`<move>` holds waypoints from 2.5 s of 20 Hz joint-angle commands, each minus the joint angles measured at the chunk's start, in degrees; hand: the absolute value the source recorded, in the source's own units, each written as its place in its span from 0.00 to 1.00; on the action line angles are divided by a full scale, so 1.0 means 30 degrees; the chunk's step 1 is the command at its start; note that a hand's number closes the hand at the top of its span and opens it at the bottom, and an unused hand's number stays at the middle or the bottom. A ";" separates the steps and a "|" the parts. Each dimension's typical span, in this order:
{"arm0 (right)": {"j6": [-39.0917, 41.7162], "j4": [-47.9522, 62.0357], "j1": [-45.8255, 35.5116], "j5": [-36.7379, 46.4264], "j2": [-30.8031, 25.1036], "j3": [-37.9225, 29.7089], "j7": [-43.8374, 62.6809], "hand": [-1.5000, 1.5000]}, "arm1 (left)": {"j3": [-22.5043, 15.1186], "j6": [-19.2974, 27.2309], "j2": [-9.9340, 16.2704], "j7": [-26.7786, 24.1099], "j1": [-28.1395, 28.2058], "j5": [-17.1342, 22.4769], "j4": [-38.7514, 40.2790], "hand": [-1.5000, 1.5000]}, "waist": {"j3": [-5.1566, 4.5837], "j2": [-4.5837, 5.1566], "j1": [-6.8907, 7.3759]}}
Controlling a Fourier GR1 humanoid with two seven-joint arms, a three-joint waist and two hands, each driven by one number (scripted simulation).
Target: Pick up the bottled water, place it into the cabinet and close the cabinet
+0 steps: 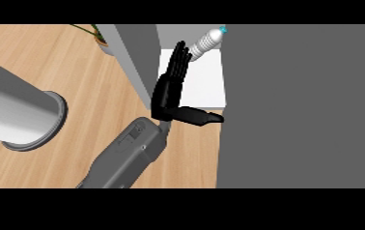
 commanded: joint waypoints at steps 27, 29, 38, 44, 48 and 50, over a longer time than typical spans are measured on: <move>0.5352 -0.4532 0.0515 0.5863 -0.7218 0.5587 0.0461 1.00 | 0.1252 -0.2073 0.8160 0.1914 1.3678 0.2458 -1.5466 0.00 | -0.0110 -0.0168 -0.0037; 0.5133 -0.4249 -0.0602 0.6043 -0.6937 0.6675 0.0810 1.00 | 0.2152 -0.2791 0.8920 0.1581 1.4328 0.3000 -1.5688 0.00 | -0.0150 -0.0138 0.0361; 0.4494 -0.3644 -0.2850 0.5952 -0.7282 0.9394 0.2667 1.00 | 0.3306 -0.4745 1.0647 0.1411 1.6493 0.4102 -1.6511 0.00 | -0.0282 -0.0124 0.0954; 0.3109 -0.2579 -0.3227 0.3976 -0.5775 1.1495 0.2852 1.00 | 0.4611 -0.6311 1.2030 0.1397 1.7674 0.5083 -1.6877 0.00 | -0.0264 0.0155 0.1649; 0.3098 -0.2069 -0.4152 0.3429 -0.5597 1.1939 0.3300 1.00 | 0.4714 -0.7057 1.2307 0.1299 1.7995 0.5256 -1.7180 0.00 | -0.0277 0.0328 0.2187; 0.3114 -0.2039 -0.4943 0.3238 -0.5619 1.1590 0.3773 1.00 | 0.5141 -0.7371 1.2768 0.1525 1.7873 0.5486 -1.7129 0.00 | -0.0265 0.0528 0.2404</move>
